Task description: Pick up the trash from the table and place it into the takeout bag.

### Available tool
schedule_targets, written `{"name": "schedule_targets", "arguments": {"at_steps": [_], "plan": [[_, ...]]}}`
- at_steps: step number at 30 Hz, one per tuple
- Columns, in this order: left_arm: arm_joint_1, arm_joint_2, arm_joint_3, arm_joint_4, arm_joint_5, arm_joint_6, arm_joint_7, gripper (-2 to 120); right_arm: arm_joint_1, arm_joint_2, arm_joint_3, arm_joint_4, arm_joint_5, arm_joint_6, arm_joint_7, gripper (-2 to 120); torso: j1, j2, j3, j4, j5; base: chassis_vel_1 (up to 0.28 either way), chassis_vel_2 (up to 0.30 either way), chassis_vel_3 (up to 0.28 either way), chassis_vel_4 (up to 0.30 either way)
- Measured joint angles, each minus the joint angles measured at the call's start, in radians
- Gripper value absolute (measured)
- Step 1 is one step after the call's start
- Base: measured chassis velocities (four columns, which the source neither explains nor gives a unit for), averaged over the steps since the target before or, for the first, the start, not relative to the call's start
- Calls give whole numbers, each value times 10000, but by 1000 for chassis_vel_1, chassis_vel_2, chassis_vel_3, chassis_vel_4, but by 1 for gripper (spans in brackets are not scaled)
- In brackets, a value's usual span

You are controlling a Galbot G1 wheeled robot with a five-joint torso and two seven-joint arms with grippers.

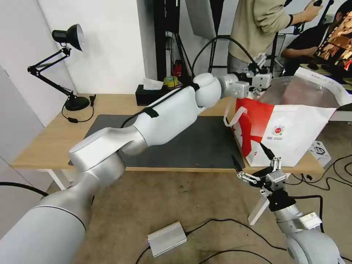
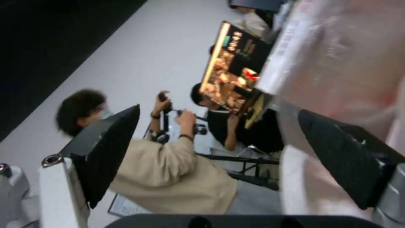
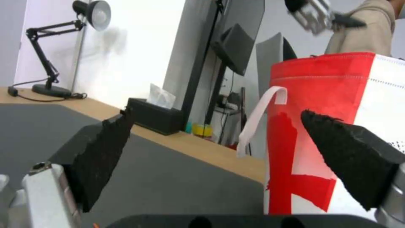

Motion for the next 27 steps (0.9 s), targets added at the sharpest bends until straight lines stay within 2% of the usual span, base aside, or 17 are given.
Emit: {"name": "schedule_targets", "arguments": {"at_steps": [4,8,10,18,27], "plan": [[-14,373,-301,-266,-696,182,-87,100,0,0,0,0,1,0,0,99,0,0,0,0,0,0,0,0,0],[261,1051,-723,-788,-1473,511,-336,100,0,0,0,0,0,0,0,99,0,-1,0,2,-2,0,0,0,0],[270,1065,-734,-799,-1487,515,-344,100,0,0,0,0,0,0,0,99,1,-1,0,2,-1,0,0,0,0],[1427,2488,-1658,-1932,-2855,695,-1044,100,0,0,0,0,0,0,0,99,0,-1,1,4,-5,0,0,0,0],[2720,3529,-2361,-3161,-3883,690,-1534,100,1,-1,0,0,0,-1,0,99,1,-1,0,2,-4,0,0,0,0]]}}
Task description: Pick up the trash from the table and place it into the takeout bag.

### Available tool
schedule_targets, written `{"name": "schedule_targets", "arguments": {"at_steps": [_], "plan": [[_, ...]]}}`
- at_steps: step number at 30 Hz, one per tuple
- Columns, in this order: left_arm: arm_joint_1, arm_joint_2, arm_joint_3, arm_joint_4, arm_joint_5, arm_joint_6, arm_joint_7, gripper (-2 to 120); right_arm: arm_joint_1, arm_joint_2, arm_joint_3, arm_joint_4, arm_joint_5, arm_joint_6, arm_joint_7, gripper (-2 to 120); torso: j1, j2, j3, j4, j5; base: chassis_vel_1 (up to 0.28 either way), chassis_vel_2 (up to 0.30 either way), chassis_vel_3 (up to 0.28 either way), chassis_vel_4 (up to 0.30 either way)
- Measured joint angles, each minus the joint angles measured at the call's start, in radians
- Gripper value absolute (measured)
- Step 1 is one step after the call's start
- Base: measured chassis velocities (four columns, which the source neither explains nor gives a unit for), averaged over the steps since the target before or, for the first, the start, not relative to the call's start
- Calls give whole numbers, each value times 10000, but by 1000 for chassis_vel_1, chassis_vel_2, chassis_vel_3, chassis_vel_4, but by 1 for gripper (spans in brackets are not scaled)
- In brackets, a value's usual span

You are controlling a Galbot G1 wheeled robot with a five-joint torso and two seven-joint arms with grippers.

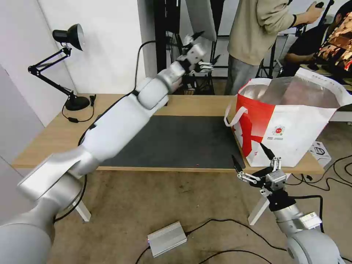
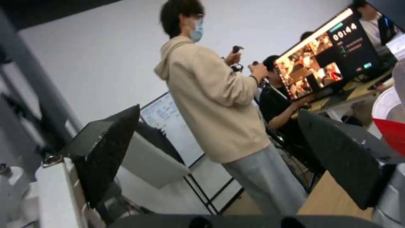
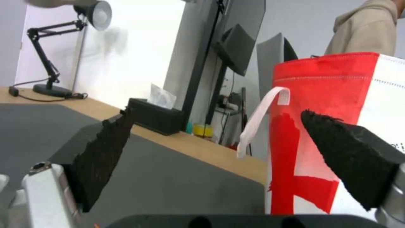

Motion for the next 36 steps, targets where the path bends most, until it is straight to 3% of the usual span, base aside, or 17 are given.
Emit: {"name": "schedule_targets", "arguments": {"at_steps": [14,22,27,30,36], "plan": [[2426,1292,-1095,-2703,-1356,-186,-814,100,0,0,0,0,0,0,0,99,0,1,-1,-2,3,0,0,0,0],[4032,1952,-1910,-3932,-1450,-180,-1385,100,0,0,0,0,0,0,0,99,-1,1,-2,-2,3,0,0,0,0],[5470,2218,-2786,-4710,-1219,-175,-1624,100,0,0,0,0,1,0,1,99,-1,0,-1,-2,3,0,0,0,0],[6622,2286,-3825,-5344,-905,-179,-1714,100,0,0,0,-1,0,0,0,99,-1,-2,-1,-2,3,0,0,0,0],[8253,2334,-5066,-6184,-564,-204,-1712,100,0,0,0,0,0,0,0,99,-1,-1,-1,0,4,0,0,0,0]]}}
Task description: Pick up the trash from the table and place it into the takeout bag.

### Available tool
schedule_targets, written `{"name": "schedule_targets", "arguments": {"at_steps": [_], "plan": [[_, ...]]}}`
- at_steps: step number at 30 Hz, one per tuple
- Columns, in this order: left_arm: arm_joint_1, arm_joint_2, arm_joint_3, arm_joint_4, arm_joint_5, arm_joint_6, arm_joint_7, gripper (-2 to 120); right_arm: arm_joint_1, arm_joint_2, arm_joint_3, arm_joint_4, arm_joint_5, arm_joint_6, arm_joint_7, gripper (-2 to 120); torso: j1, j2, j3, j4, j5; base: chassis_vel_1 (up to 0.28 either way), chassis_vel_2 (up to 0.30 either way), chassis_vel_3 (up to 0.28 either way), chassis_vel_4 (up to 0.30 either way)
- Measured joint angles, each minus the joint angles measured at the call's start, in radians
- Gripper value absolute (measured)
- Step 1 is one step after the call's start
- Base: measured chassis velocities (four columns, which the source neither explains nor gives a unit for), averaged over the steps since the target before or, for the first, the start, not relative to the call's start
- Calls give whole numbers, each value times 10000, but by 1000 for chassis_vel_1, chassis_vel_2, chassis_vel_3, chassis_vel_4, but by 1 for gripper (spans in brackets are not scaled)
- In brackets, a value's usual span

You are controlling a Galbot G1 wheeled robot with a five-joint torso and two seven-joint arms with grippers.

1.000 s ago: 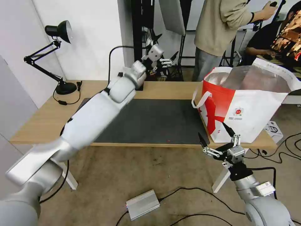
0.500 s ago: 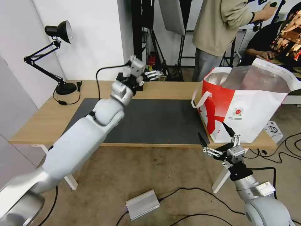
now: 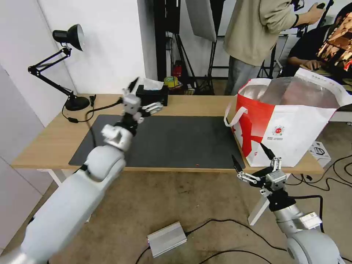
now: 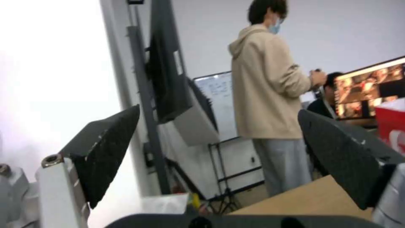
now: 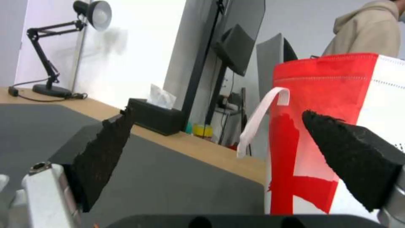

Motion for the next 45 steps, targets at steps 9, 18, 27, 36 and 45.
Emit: {"name": "schedule_targets", "arguments": {"at_steps": [9,18,27,36,45], "plan": [[3246,-1079,-2848,-1203,885,-618,486,100,0,1,0,0,0,0,0,99,0,0,-1,-1,0,0,0,0,0],[4965,-2126,-3894,-1860,1366,-1146,1031,100,0,1,0,1,0,0,0,99,1,1,-1,-2,1,0,0,0,0],[6570,-3294,-3957,-2415,2333,-2071,1574,100,0,0,0,0,0,0,0,99,1,1,0,-1,2,0,0,0,0],[7245,-4414,-3468,-2316,3371,-2811,1731,100,0,1,0,1,0,0,0,99,1,1,0,-2,2,0,0,0,0],[7577,-5044,-3520,-2096,3906,-3346,1833,100,0,0,0,0,0,0,0,99,1,2,0,-1,1,0,0,0,0]]}}
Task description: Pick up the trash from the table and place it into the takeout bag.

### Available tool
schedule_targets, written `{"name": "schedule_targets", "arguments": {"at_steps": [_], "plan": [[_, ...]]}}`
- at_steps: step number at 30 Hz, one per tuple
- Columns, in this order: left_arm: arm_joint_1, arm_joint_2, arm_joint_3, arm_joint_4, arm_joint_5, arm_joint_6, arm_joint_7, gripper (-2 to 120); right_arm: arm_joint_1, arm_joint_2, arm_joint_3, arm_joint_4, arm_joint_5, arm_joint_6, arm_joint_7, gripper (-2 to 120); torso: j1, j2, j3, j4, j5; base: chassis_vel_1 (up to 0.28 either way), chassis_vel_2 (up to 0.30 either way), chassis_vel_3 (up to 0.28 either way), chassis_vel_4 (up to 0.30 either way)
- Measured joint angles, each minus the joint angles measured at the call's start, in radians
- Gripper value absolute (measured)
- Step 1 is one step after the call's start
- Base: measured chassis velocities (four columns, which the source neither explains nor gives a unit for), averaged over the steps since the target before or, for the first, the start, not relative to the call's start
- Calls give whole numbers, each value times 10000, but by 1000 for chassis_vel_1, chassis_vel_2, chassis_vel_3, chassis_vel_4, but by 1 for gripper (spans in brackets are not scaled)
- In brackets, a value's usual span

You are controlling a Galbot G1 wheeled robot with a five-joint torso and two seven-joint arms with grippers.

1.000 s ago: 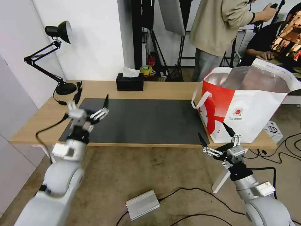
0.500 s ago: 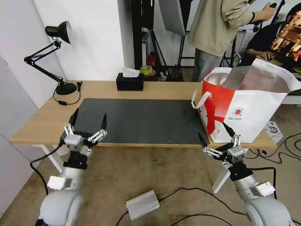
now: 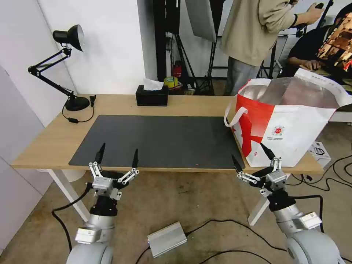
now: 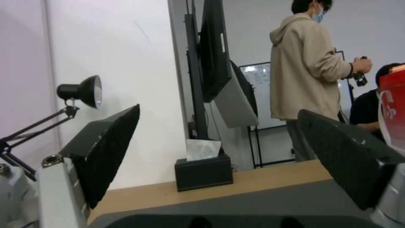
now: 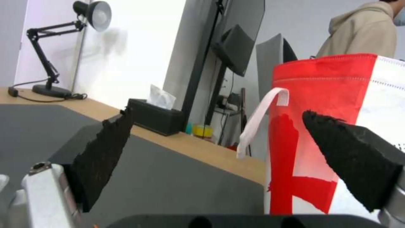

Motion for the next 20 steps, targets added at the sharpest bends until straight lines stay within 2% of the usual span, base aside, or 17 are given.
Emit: {"name": "schedule_targets", "arguments": {"at_steps": [6,20], "plan": [[118,-135,-194,153,78,-297,94,100,0,0,0,0,0,0,0,99,0,0,1,1,0,0,0,0,0],[81,46,-328,273,22,-324,62,100,0,0,0,0,0,0,0,99,1,0,0,1,-1,0,0,0,0]]}}
